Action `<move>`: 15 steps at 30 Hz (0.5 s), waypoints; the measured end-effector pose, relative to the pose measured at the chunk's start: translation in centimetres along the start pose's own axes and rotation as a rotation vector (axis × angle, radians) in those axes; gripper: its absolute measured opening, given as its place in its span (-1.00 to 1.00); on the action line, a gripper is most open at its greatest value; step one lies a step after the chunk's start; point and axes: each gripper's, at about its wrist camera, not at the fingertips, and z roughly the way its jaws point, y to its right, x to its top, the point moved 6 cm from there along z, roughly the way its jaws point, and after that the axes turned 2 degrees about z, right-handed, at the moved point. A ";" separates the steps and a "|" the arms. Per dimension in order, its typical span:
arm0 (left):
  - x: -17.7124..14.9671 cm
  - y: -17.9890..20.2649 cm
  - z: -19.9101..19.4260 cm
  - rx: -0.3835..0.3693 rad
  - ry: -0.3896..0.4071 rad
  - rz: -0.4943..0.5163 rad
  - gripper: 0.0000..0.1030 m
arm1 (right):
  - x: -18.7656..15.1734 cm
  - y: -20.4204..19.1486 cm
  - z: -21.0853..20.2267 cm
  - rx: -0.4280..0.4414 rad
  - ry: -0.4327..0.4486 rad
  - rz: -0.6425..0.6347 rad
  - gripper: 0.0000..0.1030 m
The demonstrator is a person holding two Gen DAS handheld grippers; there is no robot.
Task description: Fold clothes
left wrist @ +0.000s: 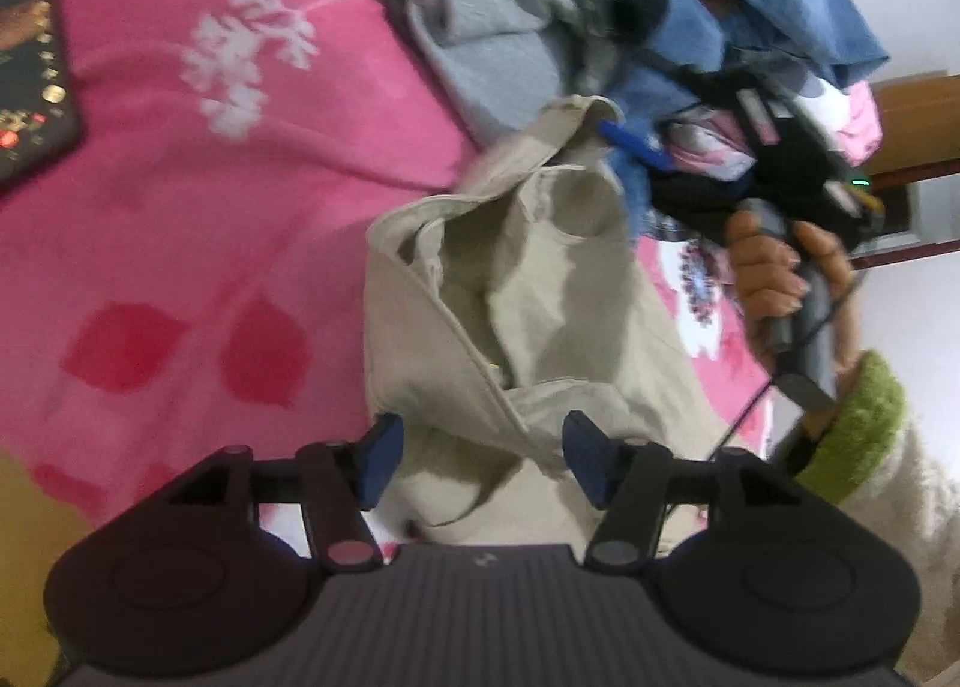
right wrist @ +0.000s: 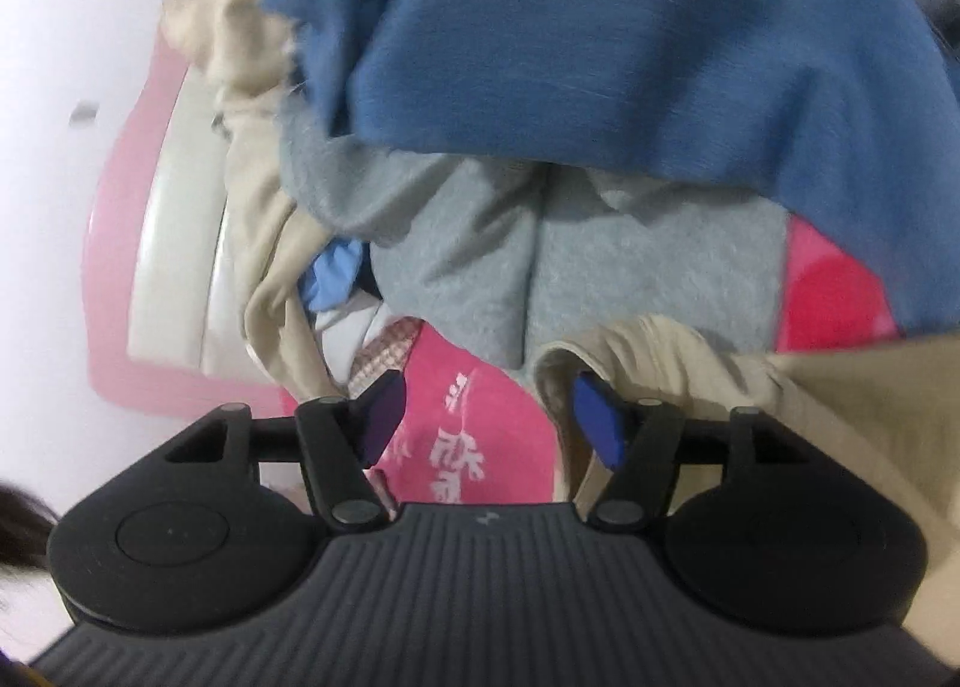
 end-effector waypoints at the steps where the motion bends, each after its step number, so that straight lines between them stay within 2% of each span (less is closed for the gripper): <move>1: 0.4 -0.3 -0.3 0.016 0.007 0.005 0.15 | 0.1 -0.7 -0.5 0.013 0.025 -0.030 0.20; 4: 1.7 -1.2 -0.9 0.041 0.020 -0.004 0.16 | 0.0 -2.9 -4.5 0.118 0.148 -0.052 0.18; 5: 2.1 -1.5 -1.0 0.041 0.023 -0.019 0.16 | -0.4 -3.2 -6.2 0.114 0.175 -0.058 0.15; 8: 3.0 -2.4 -1.6 0.039 0.028 -0.058 0.16 | -3.4 -3.1 -12.5 -0.007 0.222 -0.113 0.04; 10: 3.2 -2.5 -1.8 0.035 0.022 -0.055 0.19 | -6.5 -2.5 -15.2 -0.104 0.188 -0.136 -0.05; 13: 2.9 -2.1 -1.0 0.061 -0.034 0.008 0.30 | -11.9 -0.9 -16.6 -0.258 0.059 -0.174 -0.07; 15: 2.4 -1.8 -0.1 0.084 -0.082 0.053 0.31 | -15.6 0.0 -15.4 -0.365 -0.048 -0.261 -0.07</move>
